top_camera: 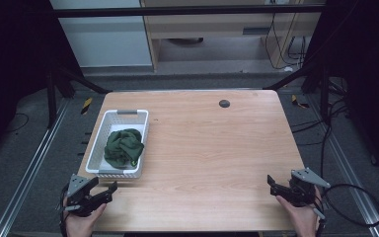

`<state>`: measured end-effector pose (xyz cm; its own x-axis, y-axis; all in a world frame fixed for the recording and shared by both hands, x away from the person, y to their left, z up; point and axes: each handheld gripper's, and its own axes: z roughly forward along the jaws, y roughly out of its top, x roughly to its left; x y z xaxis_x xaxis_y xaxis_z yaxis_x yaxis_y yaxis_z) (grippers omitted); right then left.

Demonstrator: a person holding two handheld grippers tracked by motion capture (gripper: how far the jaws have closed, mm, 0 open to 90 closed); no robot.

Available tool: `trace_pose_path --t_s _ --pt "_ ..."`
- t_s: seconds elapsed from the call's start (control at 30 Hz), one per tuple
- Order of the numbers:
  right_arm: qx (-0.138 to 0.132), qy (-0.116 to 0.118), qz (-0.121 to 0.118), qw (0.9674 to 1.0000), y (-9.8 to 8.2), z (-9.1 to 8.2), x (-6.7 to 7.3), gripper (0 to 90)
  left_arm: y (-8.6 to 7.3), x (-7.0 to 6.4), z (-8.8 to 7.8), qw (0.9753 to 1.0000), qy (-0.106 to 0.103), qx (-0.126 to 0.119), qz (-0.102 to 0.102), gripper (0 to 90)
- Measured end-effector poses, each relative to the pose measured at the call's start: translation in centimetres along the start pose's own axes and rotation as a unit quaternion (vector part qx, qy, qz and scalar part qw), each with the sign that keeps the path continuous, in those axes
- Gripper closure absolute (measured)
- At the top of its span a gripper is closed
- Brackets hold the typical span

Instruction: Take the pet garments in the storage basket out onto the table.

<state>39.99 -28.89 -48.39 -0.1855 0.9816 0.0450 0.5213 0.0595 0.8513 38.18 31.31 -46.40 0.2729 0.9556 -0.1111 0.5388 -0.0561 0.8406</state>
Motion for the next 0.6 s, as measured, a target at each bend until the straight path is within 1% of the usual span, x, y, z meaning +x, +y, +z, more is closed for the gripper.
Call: trace_pose_path --t_s 0.1,0.27,0.33,0.5,0.6 --pt "-0.001 0.0 -0.001 1.0 0.0 -0.1 0.0 10.9 0.2 0.0 -0.2 1.0 -0.002 -0.005 -0.001 23.8" --pt "-0.006 0.001 -0.01 0.9999 0.0 -0.1 0.2 10.9 0.5 -0.1 -0.5 0.9999 -0.003 -0.012 0.0 23.2" --pt "-0.004 0.005 -0.008 0.9999 0.0 -0.2 0.3 10.9 0.6 -0.1 -0.6 0.9999 -0.003 -0.015 0.001 23.2" --pt "-0.007 0.01 -0.015 0.9998 0.1 -0.2 0.6 10.9 1.1 -0.2 -1.1 0.9996 -0.005 -0.027 0.002 23.1" --pt "-0.006 0.013 -0.019 0.9997 0.0 -0.2 0.8 10.9 1.4 -0.2 -1.3 0.9996 -0.007 -0.029 0.003 22.4"
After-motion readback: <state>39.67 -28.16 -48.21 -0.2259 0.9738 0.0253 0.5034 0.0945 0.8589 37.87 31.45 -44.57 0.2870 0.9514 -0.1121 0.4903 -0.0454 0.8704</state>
